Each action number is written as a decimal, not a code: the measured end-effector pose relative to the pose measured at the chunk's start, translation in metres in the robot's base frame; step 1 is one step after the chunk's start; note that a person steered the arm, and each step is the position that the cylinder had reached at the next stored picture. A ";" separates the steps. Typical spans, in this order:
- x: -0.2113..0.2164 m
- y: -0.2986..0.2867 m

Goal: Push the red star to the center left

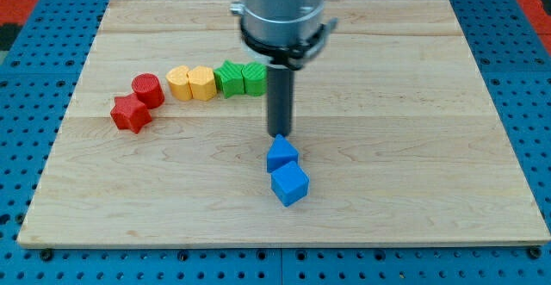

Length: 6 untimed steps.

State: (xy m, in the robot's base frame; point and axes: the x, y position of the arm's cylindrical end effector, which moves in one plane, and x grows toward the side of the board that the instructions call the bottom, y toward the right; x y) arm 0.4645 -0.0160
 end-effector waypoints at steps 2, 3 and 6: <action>0.000 -0.113; -0.013 -0.172; -0.114 -0.142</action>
